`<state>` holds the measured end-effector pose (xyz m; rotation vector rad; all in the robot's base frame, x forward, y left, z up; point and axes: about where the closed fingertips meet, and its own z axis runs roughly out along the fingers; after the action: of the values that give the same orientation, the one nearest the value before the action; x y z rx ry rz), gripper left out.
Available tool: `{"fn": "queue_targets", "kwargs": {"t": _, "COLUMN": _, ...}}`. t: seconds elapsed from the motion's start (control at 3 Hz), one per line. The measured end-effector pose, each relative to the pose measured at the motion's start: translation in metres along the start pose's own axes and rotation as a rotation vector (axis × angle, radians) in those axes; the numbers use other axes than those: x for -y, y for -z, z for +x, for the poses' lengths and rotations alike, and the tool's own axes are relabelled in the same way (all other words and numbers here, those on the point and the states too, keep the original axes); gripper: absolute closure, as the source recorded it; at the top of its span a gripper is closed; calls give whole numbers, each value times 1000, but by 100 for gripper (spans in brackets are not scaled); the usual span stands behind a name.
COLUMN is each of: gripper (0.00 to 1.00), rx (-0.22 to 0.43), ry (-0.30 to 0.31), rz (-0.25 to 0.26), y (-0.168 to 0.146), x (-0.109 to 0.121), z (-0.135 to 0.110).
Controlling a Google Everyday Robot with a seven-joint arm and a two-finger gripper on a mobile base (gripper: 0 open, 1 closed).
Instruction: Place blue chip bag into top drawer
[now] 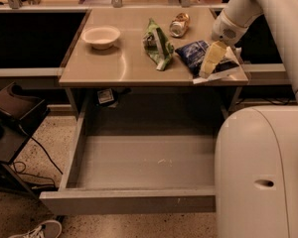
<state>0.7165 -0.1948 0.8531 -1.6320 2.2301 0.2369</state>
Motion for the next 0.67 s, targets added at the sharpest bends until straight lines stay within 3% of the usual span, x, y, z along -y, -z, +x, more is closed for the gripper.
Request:
{"fn": "queue_targets", "kwargs": {"t": 0.33, "gripper": 0, "rx": 75, "ry": -77, "rz": -19, "y": -14, "x": 8, "z": 26}}
{"fn": "queue_targets", "kwargs": {"t": 0.67, "gripper": 0, "rx": 85, "ry": -77, "rz": -9, "y": -19, "x": 13, "z": 24}}
